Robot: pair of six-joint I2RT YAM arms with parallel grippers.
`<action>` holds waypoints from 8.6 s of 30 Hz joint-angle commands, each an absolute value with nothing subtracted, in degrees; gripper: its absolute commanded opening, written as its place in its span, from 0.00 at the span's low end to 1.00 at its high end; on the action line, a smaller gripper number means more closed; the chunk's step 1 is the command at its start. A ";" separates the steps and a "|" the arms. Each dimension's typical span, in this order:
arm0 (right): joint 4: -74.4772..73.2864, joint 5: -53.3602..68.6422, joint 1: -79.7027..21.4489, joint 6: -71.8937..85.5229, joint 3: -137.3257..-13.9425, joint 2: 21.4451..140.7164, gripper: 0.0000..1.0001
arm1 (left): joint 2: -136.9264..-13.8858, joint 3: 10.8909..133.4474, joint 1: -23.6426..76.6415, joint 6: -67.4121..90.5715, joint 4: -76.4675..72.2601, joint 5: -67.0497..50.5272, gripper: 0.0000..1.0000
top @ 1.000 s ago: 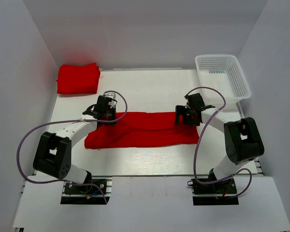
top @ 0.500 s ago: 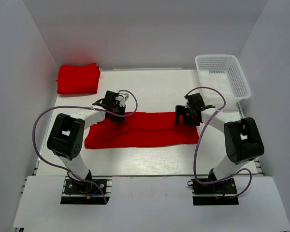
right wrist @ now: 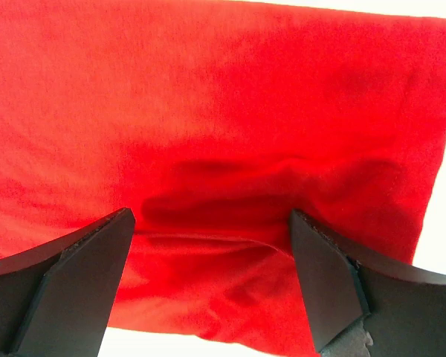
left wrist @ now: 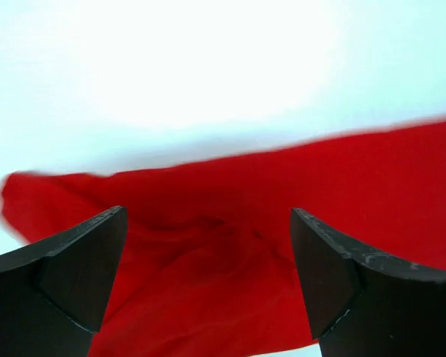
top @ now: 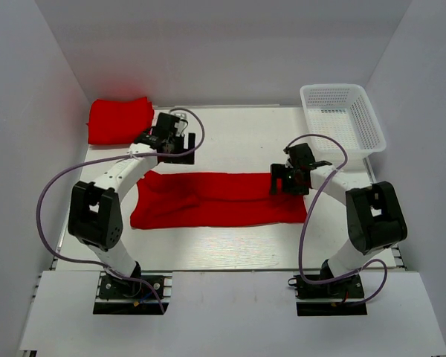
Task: Fold and stack the t-shirts
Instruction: Fold the tshirt
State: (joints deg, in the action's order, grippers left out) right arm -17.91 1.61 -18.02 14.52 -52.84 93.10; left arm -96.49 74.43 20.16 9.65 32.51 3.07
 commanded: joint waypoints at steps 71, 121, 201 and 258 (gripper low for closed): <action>-18.72 4.41 -49.66 15.80 -53.28 73.93 0.90 | -116.05 116.17 23.55 13.27 18.93 -8.10 1.00; -22.94 5.81 -49.66 44.73 -40.43 77.11 0.00 | -75.60 33.84 42.10 27.06 24.08 -14.60 0.00; -29.09 -1.91 -23.64 17.48 -106.43 125.68 0.04 | -124.27 97.02 20.22 12.83 14.15 -11.51 0.36; -6.07 19.60 -24.43 27.68 -62.93 108.02 0.73 | -109.68 62.67 21.80 16.17 11.43 -16.08 0.50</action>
State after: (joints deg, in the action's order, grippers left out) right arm -6.57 17.91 -24.12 26.96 -62.70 106.17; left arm -108.09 64.73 21.19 16.60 11.11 -14.11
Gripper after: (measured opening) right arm 0.747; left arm 0.530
